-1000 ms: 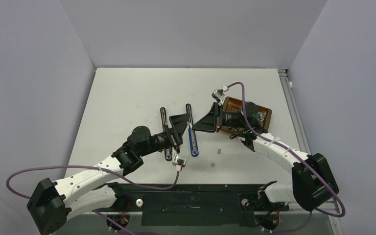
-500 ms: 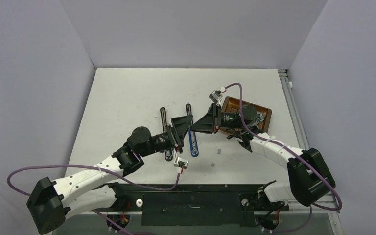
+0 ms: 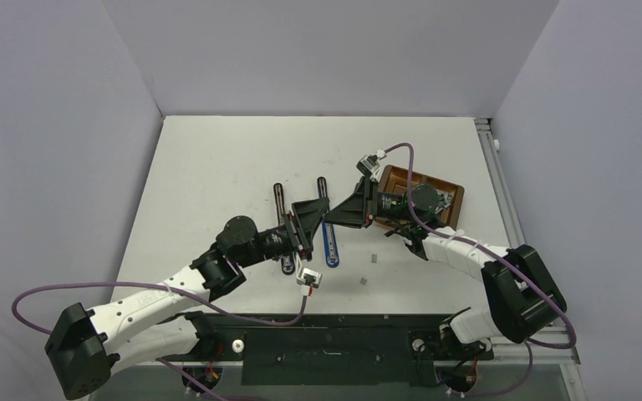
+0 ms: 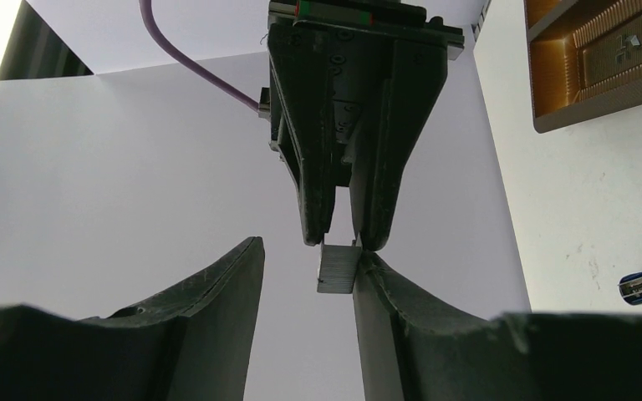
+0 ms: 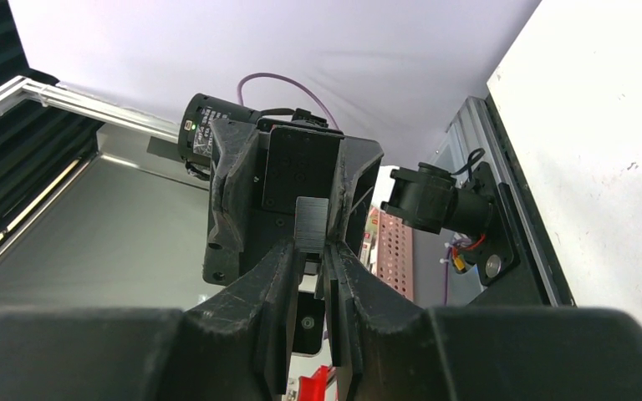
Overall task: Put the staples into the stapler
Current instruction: Pick up the staple from the center of the board.
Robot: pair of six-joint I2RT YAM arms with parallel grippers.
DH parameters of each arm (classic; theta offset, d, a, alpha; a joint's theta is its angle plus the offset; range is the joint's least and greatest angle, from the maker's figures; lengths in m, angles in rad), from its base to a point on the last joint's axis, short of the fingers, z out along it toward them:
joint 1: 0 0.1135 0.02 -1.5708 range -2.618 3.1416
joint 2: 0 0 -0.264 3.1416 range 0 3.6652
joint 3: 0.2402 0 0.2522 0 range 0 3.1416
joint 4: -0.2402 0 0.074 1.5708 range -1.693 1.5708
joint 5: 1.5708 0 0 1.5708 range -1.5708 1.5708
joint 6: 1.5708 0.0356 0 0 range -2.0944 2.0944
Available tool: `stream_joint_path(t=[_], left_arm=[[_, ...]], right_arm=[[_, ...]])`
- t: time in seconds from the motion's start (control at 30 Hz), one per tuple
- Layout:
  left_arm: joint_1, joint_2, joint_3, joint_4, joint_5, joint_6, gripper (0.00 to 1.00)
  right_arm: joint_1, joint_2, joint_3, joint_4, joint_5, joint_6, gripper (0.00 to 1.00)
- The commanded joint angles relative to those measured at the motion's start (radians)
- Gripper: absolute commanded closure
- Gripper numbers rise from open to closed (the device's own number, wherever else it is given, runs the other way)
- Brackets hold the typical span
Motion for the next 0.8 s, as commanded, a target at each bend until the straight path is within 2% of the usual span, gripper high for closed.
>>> stream_joint_path(t=[0.0,0.23,0.47,0.57,0.77], left_arm=[[-0.008,-0.025,0.038,0.012,0.008,-0.023,0.61],[-0.017,-0.032,0.039,-0.021,-0.004,-0.021,0.71],[-0.027,-0.035,0.053,-0.091,-0.014,-0.023,0.94],[-0.031,-0.030,0.058,-0.120,-0.019,-0.025,0.99],[-0.030,-0.020,0.077,-0.212,-0.049,-0.046,1.00]], right_arm=[[0.008,0.030,-0.019,0.206,0.028,0.079,0.82],[0.008,0.062,-0.025,0.292,0.039,0.129,0.82],[0.008,0.058,-0.029,0.291,0.043,0.127,0.82],[0.007,0.051,-0.033,0.279,0.041,0.120,0.80],[-0.039,-0.010,-0.049,0.103,0.004,0.003,0.49]])
